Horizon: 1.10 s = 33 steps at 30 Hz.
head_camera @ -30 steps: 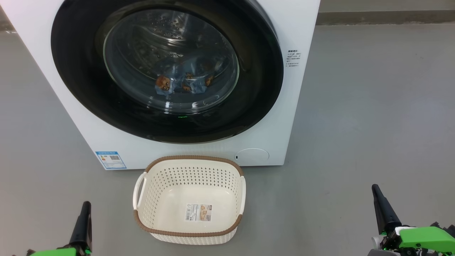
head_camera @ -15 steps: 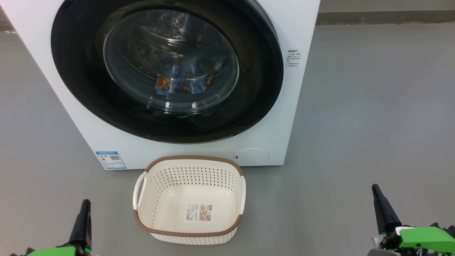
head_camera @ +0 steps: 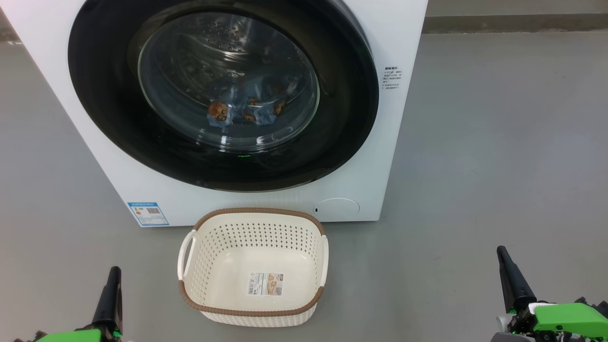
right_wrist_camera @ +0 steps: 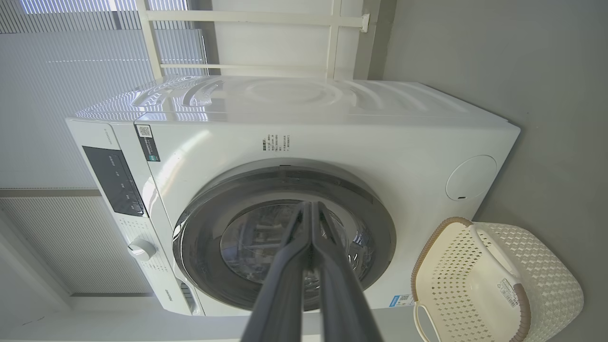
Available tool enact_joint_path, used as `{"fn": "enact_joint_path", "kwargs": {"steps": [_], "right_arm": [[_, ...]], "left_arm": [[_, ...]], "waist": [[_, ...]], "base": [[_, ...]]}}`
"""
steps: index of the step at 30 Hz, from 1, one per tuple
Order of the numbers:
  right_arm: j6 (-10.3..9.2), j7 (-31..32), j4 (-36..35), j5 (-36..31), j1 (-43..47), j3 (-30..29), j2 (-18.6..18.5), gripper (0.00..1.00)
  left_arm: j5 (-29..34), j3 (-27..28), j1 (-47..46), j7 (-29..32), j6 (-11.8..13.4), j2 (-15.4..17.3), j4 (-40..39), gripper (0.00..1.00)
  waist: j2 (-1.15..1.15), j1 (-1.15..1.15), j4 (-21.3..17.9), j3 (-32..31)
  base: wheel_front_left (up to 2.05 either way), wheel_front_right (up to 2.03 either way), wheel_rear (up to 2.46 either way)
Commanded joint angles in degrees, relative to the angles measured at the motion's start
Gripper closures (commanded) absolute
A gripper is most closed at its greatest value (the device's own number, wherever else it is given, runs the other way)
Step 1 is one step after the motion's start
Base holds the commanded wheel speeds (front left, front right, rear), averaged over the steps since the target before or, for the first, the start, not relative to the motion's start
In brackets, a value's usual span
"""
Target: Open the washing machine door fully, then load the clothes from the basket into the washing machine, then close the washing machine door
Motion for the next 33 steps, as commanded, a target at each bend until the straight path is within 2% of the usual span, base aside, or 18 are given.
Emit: {"fn": "enact_joint_path", "kwargs": {"steps": [1, 33], "right_arm": [[-0.06, 0.44, -1.72, 0.16, -2.64, 1.32, -0.16, 1.0], [-0.06, 0.46, -1.72, 0.14, -2.64, 1.3, -0.14, 1.0]], "left_arm": [[-0.11, 1.93, -2.37, 0.3, -0.2, 0.64, -1.04, 1.0], [0.09, 2.18, -2.39, 0.5, -0.2, 0.47, -1.04, 1.0]], "waist": [[0.0, 0.0, 0.0, 0.0], [0.0, 0.0, 0.0, 0.0]], "base": [[0.0, 0.0, 0.0], [0.0, 0.0, 0.0]]}}
